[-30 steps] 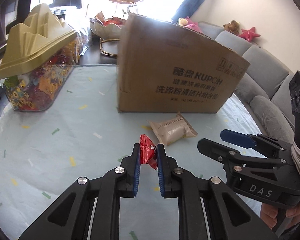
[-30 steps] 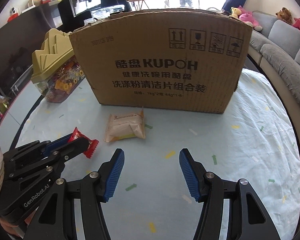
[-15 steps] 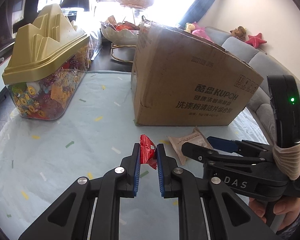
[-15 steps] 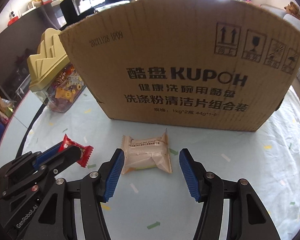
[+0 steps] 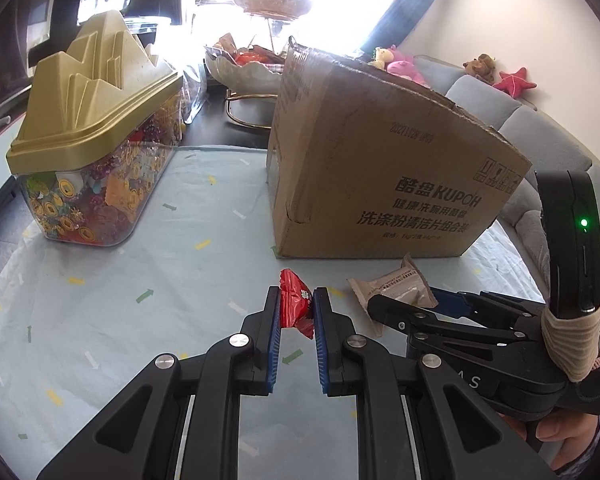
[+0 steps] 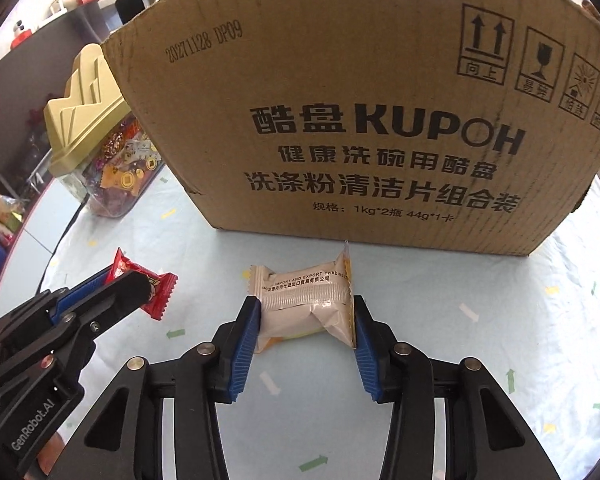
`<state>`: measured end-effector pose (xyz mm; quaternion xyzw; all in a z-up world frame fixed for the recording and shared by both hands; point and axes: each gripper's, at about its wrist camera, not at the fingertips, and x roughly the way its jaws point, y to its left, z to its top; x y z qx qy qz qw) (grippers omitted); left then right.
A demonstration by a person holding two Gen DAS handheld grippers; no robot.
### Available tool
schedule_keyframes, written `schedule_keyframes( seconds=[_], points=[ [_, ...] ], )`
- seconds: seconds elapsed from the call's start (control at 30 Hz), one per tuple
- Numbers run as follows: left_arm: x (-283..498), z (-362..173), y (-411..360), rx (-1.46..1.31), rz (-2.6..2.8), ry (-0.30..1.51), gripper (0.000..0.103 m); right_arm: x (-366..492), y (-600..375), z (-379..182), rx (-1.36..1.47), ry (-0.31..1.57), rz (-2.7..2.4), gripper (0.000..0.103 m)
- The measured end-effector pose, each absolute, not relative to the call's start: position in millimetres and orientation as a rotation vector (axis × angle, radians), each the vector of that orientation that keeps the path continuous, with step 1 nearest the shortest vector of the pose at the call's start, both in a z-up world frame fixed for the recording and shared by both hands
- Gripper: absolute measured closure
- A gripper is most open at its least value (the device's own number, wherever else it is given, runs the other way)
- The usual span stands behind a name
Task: Organize snacks
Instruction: 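Drop the red candy and biscuit packet into the box, opening both tools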
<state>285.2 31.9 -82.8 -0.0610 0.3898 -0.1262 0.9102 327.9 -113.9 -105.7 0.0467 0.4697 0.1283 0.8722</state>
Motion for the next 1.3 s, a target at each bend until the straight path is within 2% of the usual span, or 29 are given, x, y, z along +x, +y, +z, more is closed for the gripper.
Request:
schedule_keyframes(
  seconds=[0.67, 1.3],
  points=[
    [254.4, -19.6, 6.2, -0.096, -0.288, 0.681, 0.086, 279.3, -150.0, -29.7, 0.101, 0.767, 0.226, 0.058],
    [275.1, 53.8, -18.1, -0.033, -0.288, 0.525, 0.086, 284.0, -182.4, 49.1, 0.063, 0.579, 0.175, 0.058]
  ],
)
